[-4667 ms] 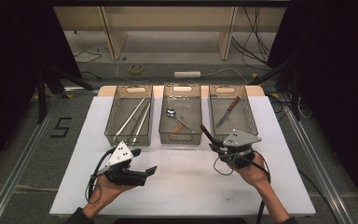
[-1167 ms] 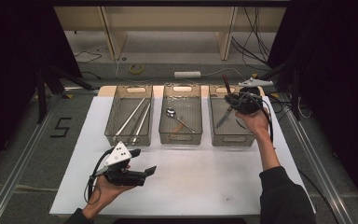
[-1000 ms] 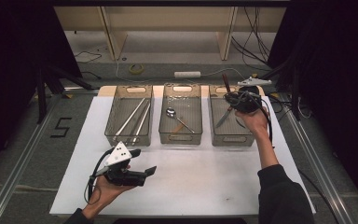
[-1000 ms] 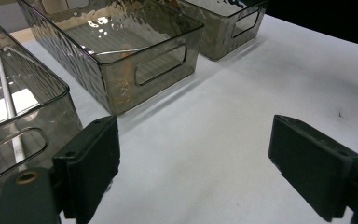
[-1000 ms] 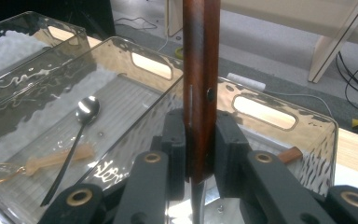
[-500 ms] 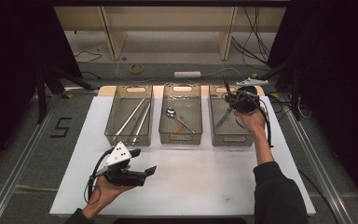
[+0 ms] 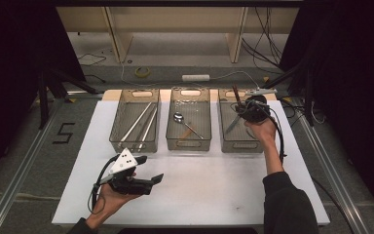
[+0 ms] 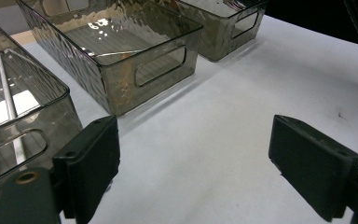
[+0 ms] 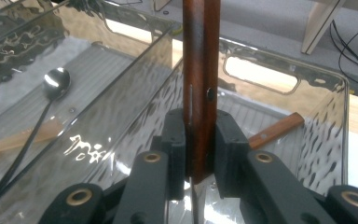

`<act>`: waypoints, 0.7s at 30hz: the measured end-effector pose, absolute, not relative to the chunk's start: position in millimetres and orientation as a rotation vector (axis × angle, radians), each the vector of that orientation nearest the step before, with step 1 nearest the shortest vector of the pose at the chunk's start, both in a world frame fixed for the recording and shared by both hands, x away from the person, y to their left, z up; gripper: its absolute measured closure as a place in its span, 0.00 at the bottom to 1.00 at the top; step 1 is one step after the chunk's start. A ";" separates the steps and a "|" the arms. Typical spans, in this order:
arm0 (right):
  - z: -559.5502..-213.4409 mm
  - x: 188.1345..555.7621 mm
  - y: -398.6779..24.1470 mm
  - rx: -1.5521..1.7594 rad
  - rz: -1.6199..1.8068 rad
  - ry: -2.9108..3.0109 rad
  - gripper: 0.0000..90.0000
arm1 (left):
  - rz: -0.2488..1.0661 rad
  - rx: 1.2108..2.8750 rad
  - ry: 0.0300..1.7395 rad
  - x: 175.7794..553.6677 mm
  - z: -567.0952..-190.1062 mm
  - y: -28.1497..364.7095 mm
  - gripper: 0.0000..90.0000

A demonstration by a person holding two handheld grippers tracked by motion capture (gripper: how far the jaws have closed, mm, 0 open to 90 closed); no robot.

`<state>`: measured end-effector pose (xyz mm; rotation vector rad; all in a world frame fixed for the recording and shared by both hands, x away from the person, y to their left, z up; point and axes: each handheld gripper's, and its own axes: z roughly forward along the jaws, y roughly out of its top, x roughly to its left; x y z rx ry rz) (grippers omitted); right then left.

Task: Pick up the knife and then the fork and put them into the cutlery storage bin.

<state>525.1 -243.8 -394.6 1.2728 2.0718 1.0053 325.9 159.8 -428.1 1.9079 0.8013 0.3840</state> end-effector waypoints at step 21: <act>-408.8 528.2 -238.0 1.305 0.930 2.101 0.86 | 0.385 1.914 0.798 325.9 -428.1 159.6 0.18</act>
